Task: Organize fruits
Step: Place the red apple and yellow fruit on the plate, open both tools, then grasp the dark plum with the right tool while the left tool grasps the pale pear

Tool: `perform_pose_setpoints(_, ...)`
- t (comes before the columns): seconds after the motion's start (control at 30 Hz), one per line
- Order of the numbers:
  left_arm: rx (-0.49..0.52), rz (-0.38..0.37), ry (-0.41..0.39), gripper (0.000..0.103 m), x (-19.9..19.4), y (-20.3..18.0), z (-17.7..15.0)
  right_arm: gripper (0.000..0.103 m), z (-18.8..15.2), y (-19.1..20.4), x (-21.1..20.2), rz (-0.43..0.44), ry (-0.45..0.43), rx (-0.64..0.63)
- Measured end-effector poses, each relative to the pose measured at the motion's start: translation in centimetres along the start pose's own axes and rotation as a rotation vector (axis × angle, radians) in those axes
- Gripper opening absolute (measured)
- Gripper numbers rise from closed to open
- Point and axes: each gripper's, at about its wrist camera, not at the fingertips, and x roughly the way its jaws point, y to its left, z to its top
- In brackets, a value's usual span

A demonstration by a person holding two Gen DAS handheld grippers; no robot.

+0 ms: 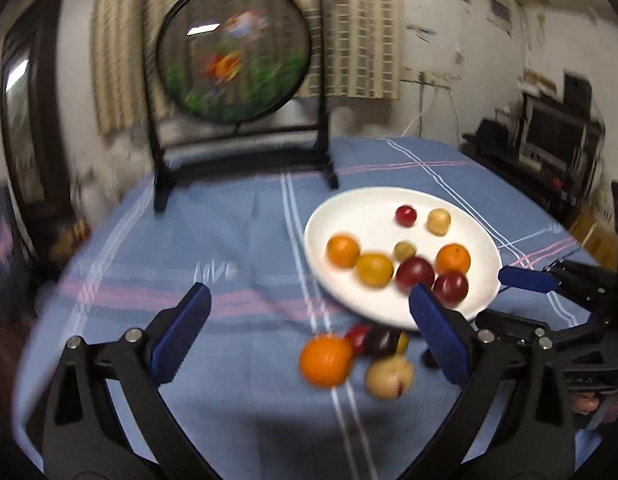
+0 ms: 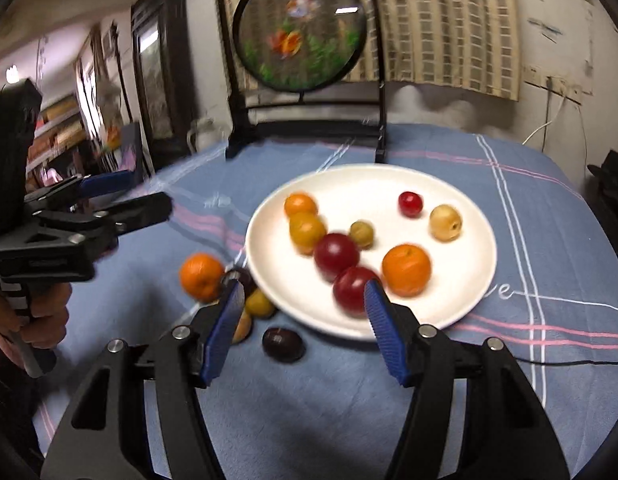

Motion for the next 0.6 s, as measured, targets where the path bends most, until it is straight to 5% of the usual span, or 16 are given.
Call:
perform_pose_setpoints(0.07,-0.082,0.102,0.069,0.101,0.7,1.5,-1.5,0.063,-0.5,0.6,0.7,0.001,0.050,-0.017)
perform_pose_setpoints(0.2,-0.110,0.151,0.073,0.101,0.7,2.6,-2.5,0.062,-1.0,0.6,2.0,0.029,0.138,0.004)
perform_pose_setpoints(0.6,-0.176,0.132,0.061,0.101,-0.6,3.6,-2.5,0.053,-2.1,1.6,4.4,0.020,0.213,-0.026)
